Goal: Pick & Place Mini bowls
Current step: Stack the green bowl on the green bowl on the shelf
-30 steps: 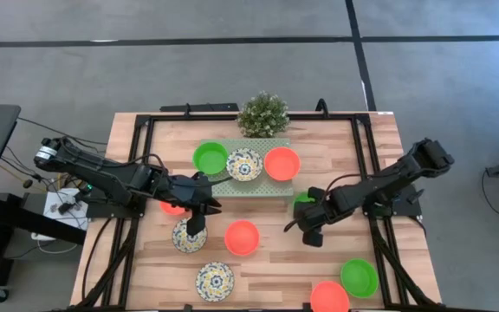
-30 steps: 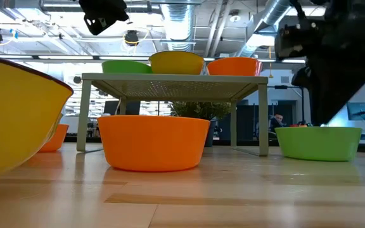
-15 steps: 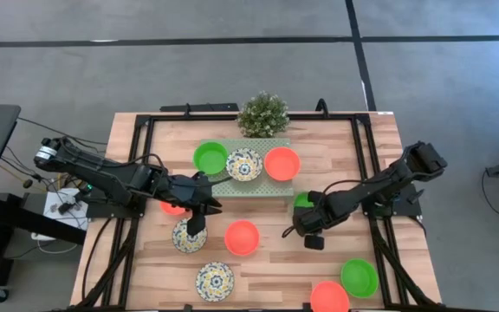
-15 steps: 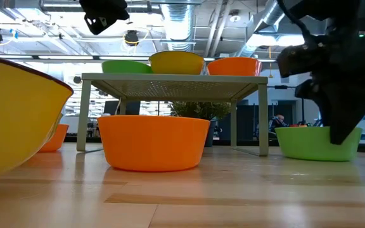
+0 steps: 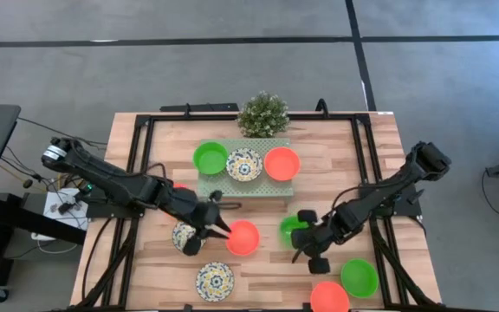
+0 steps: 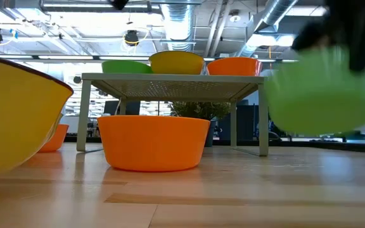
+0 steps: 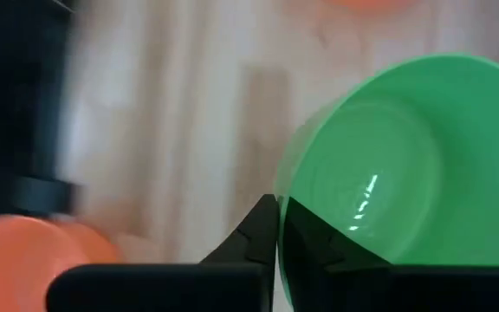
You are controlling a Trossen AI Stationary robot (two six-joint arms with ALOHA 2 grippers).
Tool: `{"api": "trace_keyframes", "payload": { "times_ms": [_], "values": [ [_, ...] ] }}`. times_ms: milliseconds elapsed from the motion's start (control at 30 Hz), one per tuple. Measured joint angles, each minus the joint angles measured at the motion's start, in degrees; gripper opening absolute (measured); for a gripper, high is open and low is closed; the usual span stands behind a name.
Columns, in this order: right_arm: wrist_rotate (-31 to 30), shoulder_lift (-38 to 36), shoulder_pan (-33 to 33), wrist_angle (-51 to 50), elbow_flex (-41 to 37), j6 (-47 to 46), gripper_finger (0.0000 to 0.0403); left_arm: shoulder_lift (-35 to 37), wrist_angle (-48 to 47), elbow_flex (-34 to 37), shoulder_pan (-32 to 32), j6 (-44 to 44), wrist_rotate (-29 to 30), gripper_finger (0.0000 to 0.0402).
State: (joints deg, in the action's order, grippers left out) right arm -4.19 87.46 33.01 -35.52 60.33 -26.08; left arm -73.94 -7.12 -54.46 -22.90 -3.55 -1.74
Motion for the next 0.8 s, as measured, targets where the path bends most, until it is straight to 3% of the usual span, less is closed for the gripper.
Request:
{"api": "trace_keyframes", "payload": {
  "times_ms": [167,433,633,800],
  "values": [
    [-0.14,0.02,-0.19,3.57,2.24,7.63,0.0004,-6.19,8.22,0.0,-0.46,7.44,-0.06,0.0086],
    [0.99,0.02,-3.01,7.79,2.3,11.66,0.0002,-14.12,13.13,0.02,3.0,8.69,1.32,0.0118],
    [2.0,1.44,-4.05,9.02,2.23,14.5,0.0001,-17.02,18.43,0.02,4.2,15.22,1.28,0.014],
    [3.26,3.46,-5.09,10.03,2.23,17.15,0.0002,-17.45,19.27,0.0,5.12,15.76,1.27,0.0136]
  ]
}}
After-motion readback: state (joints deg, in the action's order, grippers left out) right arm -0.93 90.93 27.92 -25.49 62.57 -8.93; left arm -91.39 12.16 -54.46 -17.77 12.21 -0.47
